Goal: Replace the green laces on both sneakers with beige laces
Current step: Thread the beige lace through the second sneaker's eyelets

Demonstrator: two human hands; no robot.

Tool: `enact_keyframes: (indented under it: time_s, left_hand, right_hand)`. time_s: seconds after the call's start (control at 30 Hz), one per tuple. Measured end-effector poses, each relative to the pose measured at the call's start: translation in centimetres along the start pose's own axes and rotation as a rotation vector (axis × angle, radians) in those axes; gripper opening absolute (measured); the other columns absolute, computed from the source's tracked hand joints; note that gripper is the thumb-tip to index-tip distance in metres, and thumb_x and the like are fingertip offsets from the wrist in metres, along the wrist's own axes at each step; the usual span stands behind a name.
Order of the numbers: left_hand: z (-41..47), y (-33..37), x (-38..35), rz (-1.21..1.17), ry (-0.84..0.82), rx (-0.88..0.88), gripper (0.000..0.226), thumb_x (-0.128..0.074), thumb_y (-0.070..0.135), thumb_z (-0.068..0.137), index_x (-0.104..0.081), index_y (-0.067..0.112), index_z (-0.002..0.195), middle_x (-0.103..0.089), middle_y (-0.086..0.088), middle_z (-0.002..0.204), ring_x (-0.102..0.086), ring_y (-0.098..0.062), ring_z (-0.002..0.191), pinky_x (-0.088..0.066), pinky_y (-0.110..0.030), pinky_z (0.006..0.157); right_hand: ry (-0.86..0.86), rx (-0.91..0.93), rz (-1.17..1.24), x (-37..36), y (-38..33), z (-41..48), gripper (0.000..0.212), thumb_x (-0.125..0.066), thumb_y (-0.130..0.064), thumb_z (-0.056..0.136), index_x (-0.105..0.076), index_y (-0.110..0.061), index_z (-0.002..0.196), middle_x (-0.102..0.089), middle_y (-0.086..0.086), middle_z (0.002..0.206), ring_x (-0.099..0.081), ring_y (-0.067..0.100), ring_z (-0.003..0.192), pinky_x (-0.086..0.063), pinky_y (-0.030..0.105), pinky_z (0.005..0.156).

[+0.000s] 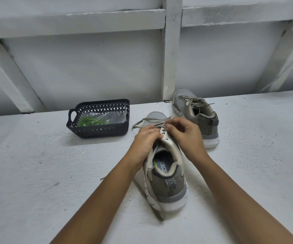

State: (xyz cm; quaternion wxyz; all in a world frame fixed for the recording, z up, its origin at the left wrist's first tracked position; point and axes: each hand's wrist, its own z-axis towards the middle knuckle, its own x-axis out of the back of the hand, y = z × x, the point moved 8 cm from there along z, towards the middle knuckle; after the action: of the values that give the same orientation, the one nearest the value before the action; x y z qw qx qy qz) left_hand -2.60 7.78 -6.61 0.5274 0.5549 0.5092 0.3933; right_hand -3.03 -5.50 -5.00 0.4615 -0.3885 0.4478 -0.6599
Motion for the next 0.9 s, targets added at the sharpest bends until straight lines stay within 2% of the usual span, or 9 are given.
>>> enact_keyframes:
  time_s: [0.17,0.3,0.33,0.4,0.5,0.6,0.7,0.77,0.9]
  left_hand:
    - [0.2,-0.4,0.2,0.057,0.004,0.023,0.042,-0.061,0.022,0.058,-0.064,0.013,0.099,-0.055,-0.014,0.129,-0.059,-0.022,0.111,-0.045,-0.034,0.097]
    - [0.1,0.1,0.4,0.133,0.053,-0.009,0.018,-0.057,0.026,0.068,-0.061,0.022,0.085,-0.06,-0.012,0.116,-0.059,-0.022,0.109,-0.043,-0.037,0.102]
    - [0.2,0.4,0.4,0.225,0.058,-0.044,0.003,-0.056,0.024,0.076,-0.058,0.022,0.078,-0.061,-0.007,0.107,-0.058,-0.021,0.105,-0.041,-0.035,0.099]
    - [0.2,1.1,0.1,0.441,0.07,-0.102,0.02,-0.049,0.023,0.083,-0.05,0.025,0.063,-0.056,0.006,0.081,-0.052,-0.021,0.097,-0.04,-0.034,0.092]
    - [0.2,1.6,-0.2,0.71,0.081,-0.129,0.023,-0.039,0.031,0.067,-0.048,0.016,0.052,-0.05,0.004,0.065,-0.053,-0.03,0.087,-0.04,-0.035,0.073]
    - [0.9,1.8,-0.4,0.969,0.052,-0.166,0.021,-0.047,0.03,0.075,-0.055,0.026,0.056,-0.058,-0.002,0.088,-0.05,-0.034,0.104,-0.042,-0.035,0.083]
    - [0.7,2.3,-0.5,1.073,0.106,-0.202,0.015,-0.051,0.023,0.086,-0.066,0.022,0.088,-0.05,-0.005,0.12,-0.038,-0.03,0.119,-0.037,-0.04,0.099]
    - [0.1,3.0,-0.6,1.11,0.181,-0.275,0.016,-0.05,0.02,0.088,-0.063,0.016,0.096,-0.046,-0.003,0.122,-0.037,-0.027,0.119,-0.038,-0.039,0.096]
    - [-1.5,4.5,-0.2,1.041,0.335,-0.503,0.013,-0.05,0.017,0.088,-0.058,0.008,0.092,-0.045,-0.007,0.119,-0.042,-0.027,0.112,-0.04,-0.039,0.089]
  right_hand:
    - [-0.057,0.038,-0.076,-0.4,-0.3,-0.1,0.022,-0.067,-0.001,0.082,-0.066,-0.022,0.076,-0.066,-0.012,0.077,-0.057,-0.007,0.065,-0.045,0.011,0.069]
    - [-0.08,-0.037,-0.049,-0.5,0.3,0.0,0.019,-0.067,-0.003,0.083,-0.066,-0.018,0.073,-0.068,-0.011,0.077,-0.059,-0.006,0.066,-0.047,0.014,0.071]
    - [-0.09,-0.073,-0.021,-0.5,0.7,0.1,0.019,-0.067,-0.003,0.083,-0.067,-0.018,0.072,-0.069,-0.008,0.078,-0.06,-0.004,0.068,-0.049,0.017,0.073]
    - [-0.104,-0.144,0.043,-0.7,1.3,0.1,0.019,-0.066,-0.002,0.084,-0.069,-0.016,0.072,-0.07,-0.001,0.076,-0.062,0.001,0.069,-0.05,0.022,0.077]
    - [-0.122,-0.21,0.106,-0.8,1.8,0.1,0.015,-0.065,-0.001,0.085,-0.07,-0.01,0.073,-0.069,-0.004,0.07,-0.06,0.001,0.068,-0.048,0.02,0.075]
    - [-0.15,-0.252,0.155,-1.0,1.6,0.0,0.018,-0.062,-0.003,0.087,-0.067,-0.009,0.071,-0.066,-0.003,0.068,-0.058,0.006,0.069,-0.046,0.019,0.071]
    - [-0.128,-0.293,0.16,-1.1,1.7,-0.1,0.025,-0.057,-0.004,0.09,-0.06,-0.012,0.067,-0.059,0.003,0.067,-0.052,0.012,0.068,-0.042,0.025,0.068]
    - [-0.088,-0.332,0.142,-0.9,2.0,0.0,0.025,-0.055,-0.004,0.091,-0.055,-0.012,0.067,-0.056,0.003,0.066,-0.05,0.013,0.066,-0.041,0.025,0.066]
    - [0.003,-0.444,0.186,-0.4,2.5,-0.1,0.017,-0.045,-0.003,0.092,-0.047,-0.01,0.076,-0.054,0.003,0.067,-0.051,0.009,0.059,-0.044,0.018,0.057]
